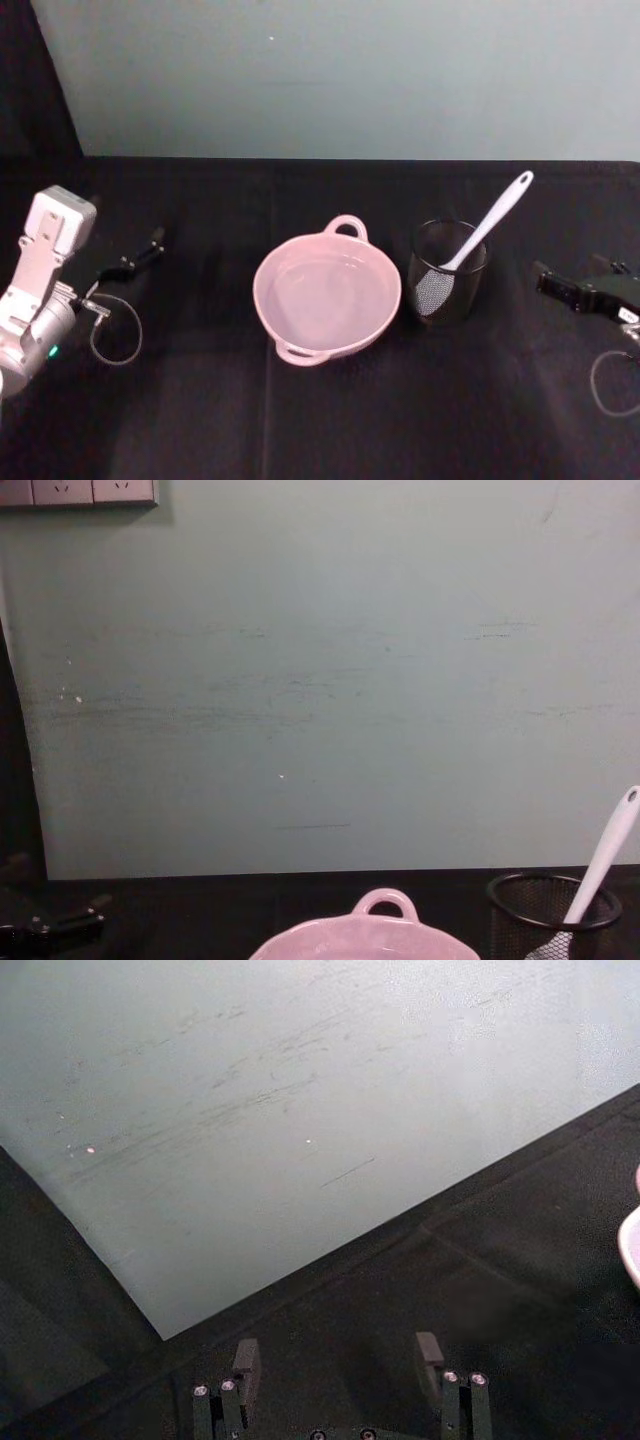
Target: Use the one hand to pick up the spoon and stir the clear water in the bowl.
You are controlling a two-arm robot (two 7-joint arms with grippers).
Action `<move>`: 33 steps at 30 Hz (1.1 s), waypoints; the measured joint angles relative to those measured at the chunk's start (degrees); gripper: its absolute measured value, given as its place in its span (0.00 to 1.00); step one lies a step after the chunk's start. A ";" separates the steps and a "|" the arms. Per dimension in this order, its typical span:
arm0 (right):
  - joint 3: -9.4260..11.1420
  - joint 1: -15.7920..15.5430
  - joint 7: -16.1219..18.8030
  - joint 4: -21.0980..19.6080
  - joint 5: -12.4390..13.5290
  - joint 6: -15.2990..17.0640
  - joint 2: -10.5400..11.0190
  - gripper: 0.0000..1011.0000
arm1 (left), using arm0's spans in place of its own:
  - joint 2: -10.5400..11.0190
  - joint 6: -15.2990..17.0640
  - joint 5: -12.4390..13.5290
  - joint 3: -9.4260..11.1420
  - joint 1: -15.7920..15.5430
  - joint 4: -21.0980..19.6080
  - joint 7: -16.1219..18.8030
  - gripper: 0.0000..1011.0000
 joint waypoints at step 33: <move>-12.12 14.64 -0.87 19.18 -29.67 -13.50 -9.33 0.99 | 0.00 0.00 0.00 0.00 0.00 0.00 0.00 1.00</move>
